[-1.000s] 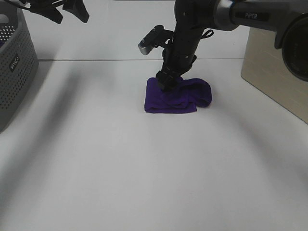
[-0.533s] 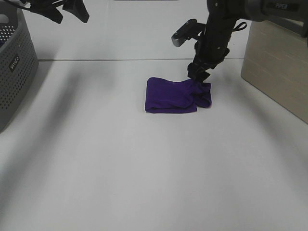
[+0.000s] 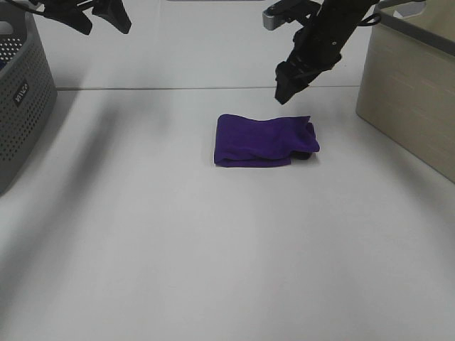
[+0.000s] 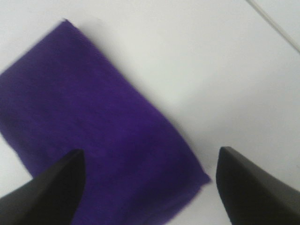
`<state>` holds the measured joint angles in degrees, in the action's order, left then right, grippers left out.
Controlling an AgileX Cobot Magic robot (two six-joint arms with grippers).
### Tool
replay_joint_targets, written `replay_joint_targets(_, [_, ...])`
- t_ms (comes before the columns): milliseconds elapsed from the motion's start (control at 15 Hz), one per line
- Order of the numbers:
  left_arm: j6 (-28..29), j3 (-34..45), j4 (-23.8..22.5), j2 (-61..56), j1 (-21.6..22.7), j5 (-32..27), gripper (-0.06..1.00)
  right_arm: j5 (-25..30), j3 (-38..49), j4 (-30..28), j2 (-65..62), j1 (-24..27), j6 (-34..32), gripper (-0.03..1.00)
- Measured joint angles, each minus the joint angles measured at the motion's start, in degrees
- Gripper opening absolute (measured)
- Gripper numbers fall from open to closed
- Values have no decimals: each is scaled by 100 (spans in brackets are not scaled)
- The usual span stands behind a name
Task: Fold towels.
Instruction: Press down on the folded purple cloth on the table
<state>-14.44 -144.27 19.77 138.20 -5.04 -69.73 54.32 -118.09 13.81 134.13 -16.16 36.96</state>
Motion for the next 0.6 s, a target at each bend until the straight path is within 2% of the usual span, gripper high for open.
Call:
replay_joint_targets(67, [0, 0, 0, 0, 0, 0, 74, 120, 0, 384, 74, -6, 281, 76])
replay_joint_targets(133, [0, 0, 0, 0, 0, 0, 74, 258, 0, 424, 298, -23, 424, 76])
replay_joint_targets(467, [0, 0, 0, 0, 0, 0, 74, 561, 23, -493, 544, -23, 567, 76])
replay_joint_targets(600, [-6, 0, 0, 0, 0, 0, 74, 579, 23, -642, 544, -23, 705, 76])
